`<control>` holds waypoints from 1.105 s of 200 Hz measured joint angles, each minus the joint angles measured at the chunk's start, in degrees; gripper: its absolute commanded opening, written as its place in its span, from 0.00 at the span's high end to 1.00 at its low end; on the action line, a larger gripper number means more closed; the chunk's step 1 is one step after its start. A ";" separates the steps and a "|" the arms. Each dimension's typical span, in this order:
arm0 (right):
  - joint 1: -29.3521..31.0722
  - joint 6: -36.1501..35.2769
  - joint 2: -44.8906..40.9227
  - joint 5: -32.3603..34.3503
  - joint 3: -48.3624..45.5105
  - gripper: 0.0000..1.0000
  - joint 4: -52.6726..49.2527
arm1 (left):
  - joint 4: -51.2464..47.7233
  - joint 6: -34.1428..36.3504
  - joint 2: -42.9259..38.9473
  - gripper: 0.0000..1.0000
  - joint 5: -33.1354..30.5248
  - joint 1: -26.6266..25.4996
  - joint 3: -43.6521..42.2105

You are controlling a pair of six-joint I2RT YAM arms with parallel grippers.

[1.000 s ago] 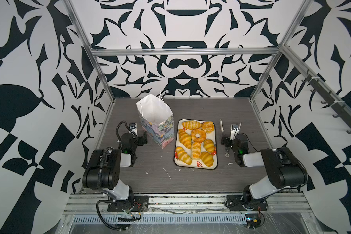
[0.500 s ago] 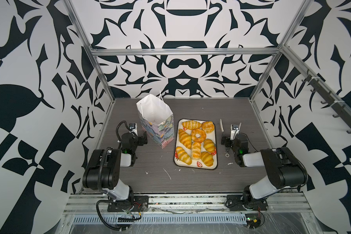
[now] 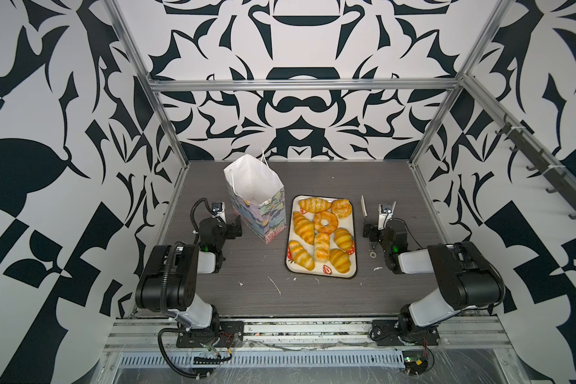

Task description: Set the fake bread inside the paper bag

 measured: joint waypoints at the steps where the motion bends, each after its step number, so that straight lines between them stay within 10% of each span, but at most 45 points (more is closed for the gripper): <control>1: 0.02 0.02 0.00 -0.02 0.00 0.01 0.02 | 0.00 0.00 0.00 0.01 0.00 0.00 0.00; 117: 0.00 0.59 -5.29 2.95 0.31 0.05 -6.23 | 7.13 -0.70 -2.91 0.01 -3.43 0.00 -6.82; 221: 0.00 23.08 -22.21 23.82 31.32 0.01 -61.24 | -28.44 -16.57 -43.28 0.01 -13.31 -0.74 -0.87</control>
